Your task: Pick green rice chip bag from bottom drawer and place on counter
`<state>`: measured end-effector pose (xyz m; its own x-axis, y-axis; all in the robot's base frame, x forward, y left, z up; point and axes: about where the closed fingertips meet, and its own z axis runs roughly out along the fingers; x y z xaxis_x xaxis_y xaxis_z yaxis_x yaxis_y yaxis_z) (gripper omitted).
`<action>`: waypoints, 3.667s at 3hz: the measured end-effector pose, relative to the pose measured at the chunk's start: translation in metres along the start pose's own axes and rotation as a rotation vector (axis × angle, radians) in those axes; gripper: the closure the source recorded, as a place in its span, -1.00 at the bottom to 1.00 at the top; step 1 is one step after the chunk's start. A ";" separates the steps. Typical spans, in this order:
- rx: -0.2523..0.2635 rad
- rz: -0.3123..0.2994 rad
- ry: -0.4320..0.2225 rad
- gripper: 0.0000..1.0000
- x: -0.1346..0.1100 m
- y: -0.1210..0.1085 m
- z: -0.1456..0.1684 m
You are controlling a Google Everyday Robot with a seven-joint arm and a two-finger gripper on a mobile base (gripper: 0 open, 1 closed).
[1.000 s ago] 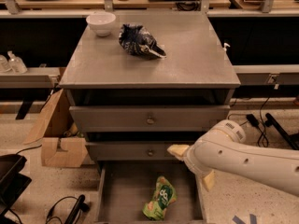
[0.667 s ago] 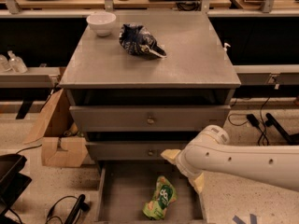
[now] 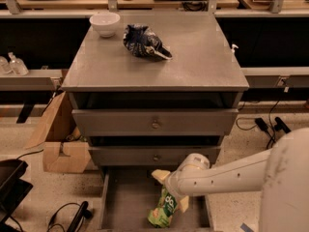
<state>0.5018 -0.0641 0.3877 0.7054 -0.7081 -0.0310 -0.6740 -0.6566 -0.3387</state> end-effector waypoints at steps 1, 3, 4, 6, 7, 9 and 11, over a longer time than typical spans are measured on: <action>0.025 0.066 -0.015 -1.00 -0.003 -0.003 0.046; 0.024 -0.034 0.037 -1.00 0.007 -0.003 0.102; 0.024 -0.035 0.037 -1.00 0.007 -0.003 0.102; 0.008 -0.102 0.043 -1.00 0.008 -0.001 0.162; -0.036 -0.171 0.075 -1.00 0.015 0.017 0.191; -0.188 -0.241 0.178 -0.64 0.025 0.054 0.226; -0.217 -0.245 0.161 0.46 0.026 0.052 0.259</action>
Offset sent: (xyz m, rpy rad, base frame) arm 0.0552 0.0420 -0.1507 -0.0938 -0.1468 0.1153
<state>0.5417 -0.0493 0.1257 0.8200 -0.5431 0.1809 -0.5319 -0.8396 -0.1099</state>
